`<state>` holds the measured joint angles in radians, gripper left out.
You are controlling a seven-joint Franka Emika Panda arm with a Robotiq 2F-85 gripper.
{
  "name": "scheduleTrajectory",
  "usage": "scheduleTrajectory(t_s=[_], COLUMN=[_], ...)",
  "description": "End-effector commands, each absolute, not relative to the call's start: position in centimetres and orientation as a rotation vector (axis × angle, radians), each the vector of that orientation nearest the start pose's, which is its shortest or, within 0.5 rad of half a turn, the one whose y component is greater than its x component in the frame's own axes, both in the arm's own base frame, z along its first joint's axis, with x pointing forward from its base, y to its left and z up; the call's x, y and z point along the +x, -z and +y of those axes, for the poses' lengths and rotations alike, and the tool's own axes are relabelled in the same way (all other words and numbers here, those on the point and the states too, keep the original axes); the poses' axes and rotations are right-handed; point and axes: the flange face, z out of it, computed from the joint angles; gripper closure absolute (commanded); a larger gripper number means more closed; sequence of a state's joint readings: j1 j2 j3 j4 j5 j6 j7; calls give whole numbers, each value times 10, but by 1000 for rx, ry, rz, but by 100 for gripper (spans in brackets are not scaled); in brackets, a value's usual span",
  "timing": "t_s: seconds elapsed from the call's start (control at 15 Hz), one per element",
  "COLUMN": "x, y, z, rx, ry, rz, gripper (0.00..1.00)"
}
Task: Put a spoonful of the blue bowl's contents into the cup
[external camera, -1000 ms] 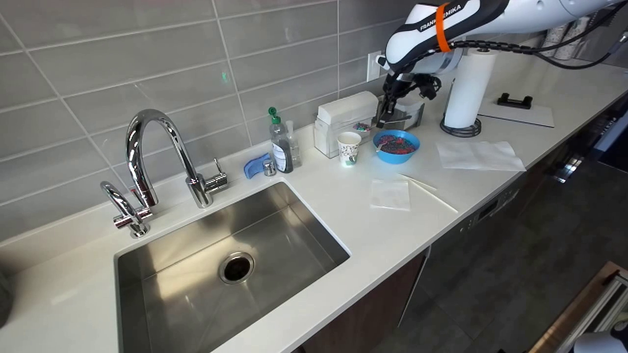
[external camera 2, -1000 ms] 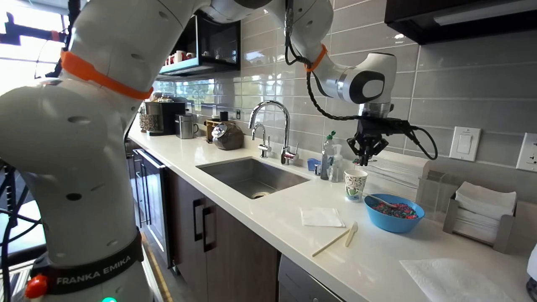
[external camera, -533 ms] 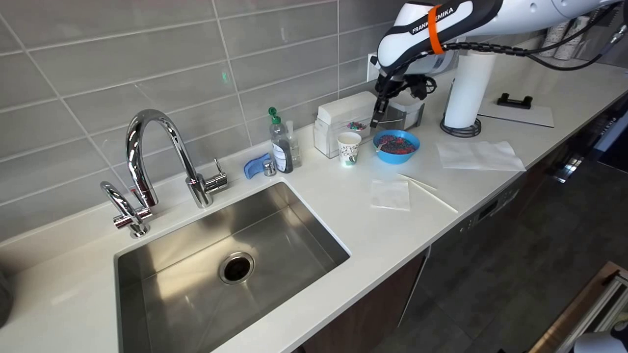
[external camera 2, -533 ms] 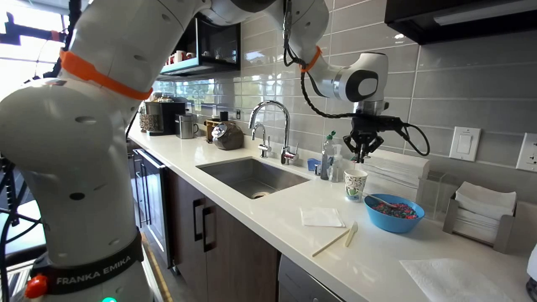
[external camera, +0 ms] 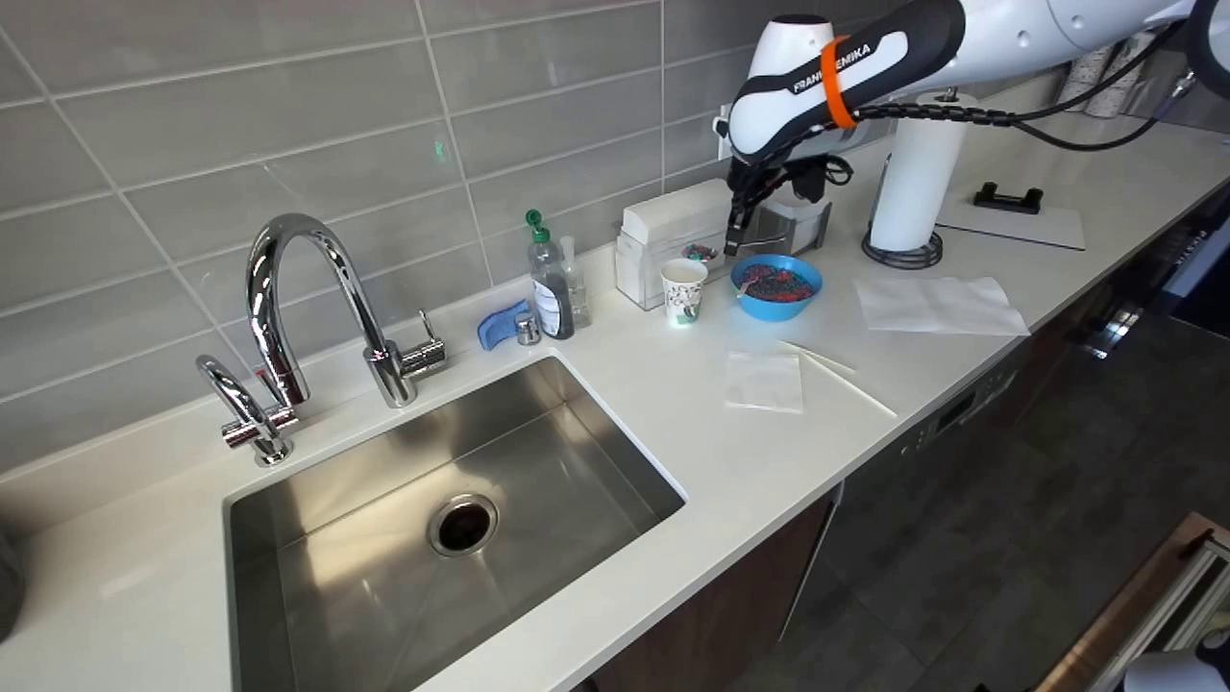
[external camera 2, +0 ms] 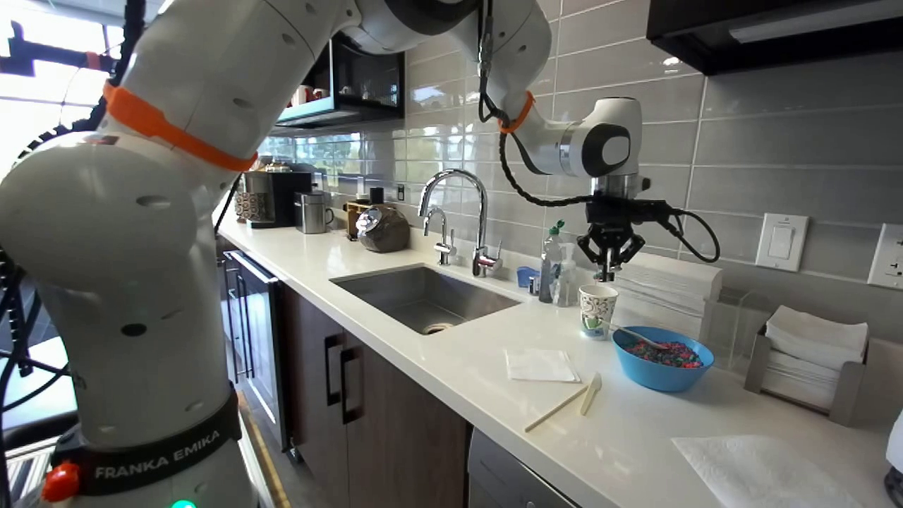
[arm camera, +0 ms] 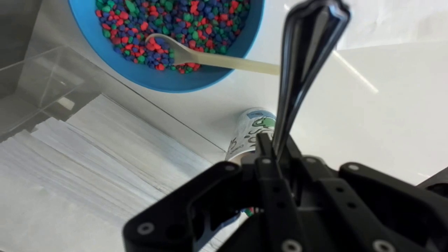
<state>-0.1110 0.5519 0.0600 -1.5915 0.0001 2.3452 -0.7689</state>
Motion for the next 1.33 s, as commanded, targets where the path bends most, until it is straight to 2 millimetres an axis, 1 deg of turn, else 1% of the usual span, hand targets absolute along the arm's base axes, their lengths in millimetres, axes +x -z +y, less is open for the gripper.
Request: scheduleTrajectory(t_s=[0.0, 0.27, 1.27], x=[718, 723, 739], y=[-328, -325, -325], z=[-39, -32, 2], rx=[-3021, -3041, -3182], ry=[235, 167, -68], rz=[-1079, -1086, -1128], gripper=[98, 98, 98])
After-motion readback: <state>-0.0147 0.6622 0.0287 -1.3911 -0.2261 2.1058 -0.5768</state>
